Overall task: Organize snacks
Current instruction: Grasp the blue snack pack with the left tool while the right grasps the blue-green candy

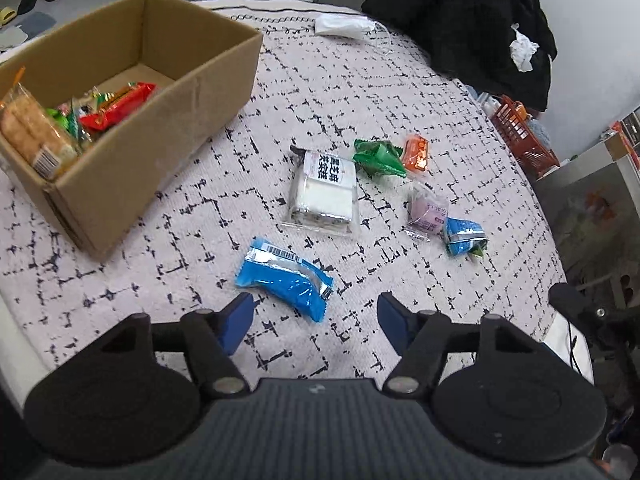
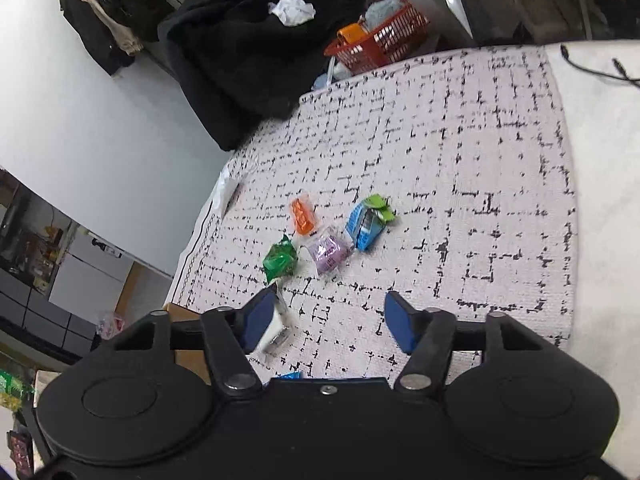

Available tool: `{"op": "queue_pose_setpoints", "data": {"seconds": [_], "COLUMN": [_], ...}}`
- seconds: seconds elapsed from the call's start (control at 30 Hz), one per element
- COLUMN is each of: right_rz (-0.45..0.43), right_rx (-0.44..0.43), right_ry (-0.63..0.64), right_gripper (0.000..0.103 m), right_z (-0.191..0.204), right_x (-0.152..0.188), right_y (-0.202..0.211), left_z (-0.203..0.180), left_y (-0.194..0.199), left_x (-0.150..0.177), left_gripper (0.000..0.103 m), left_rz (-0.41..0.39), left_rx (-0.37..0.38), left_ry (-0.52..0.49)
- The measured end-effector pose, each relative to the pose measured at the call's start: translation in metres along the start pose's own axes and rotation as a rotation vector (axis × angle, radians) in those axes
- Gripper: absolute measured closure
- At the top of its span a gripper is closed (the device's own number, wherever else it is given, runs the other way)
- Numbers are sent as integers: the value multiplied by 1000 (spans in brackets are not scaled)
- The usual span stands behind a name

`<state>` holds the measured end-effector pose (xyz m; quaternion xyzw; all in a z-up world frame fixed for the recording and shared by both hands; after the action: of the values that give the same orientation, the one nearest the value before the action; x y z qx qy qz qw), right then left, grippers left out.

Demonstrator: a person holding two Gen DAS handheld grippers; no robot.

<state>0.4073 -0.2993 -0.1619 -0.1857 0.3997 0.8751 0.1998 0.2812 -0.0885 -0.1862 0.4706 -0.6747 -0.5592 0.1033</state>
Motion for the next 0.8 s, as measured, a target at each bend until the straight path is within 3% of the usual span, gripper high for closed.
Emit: {"op": "queue_pose_setpoints", "data": {"seconds": [0.43,0.63,0.73,0.8], "right_rz": [38,45,40,40], "right_rx": [0,28,35,44], "right_ry": [-25,-43,-47,-49], "right_gripper": [50,50,50,50], "right_z": [-10,-17,-18,-18], "right_x": [-4,-9,-12,-13], "right_y": [-27,-43,-51,-56], "left_z": [1,1,0,1], "left_y": [-42,-52,-56,-57], "left_x": [-4,-13,-15,-16], "left_gripper": [38,38,48,67], "left_rz": [9,-8,5,17], "left_rx": [-1,-24,-59,-101], "left_ry": [122,127,121,106]}}
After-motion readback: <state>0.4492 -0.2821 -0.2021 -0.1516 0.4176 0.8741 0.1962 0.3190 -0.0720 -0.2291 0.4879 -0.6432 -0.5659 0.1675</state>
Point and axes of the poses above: each gripper's, at about its wrist camera, not at the fingertips, and y roughly against the way its jaws point, z to its left, x to its underside, the point moved 4 cm from there along -y, roughly the way its jaws point, and after that the axes turned 2 degrees about -x, right-handed, at the moved point
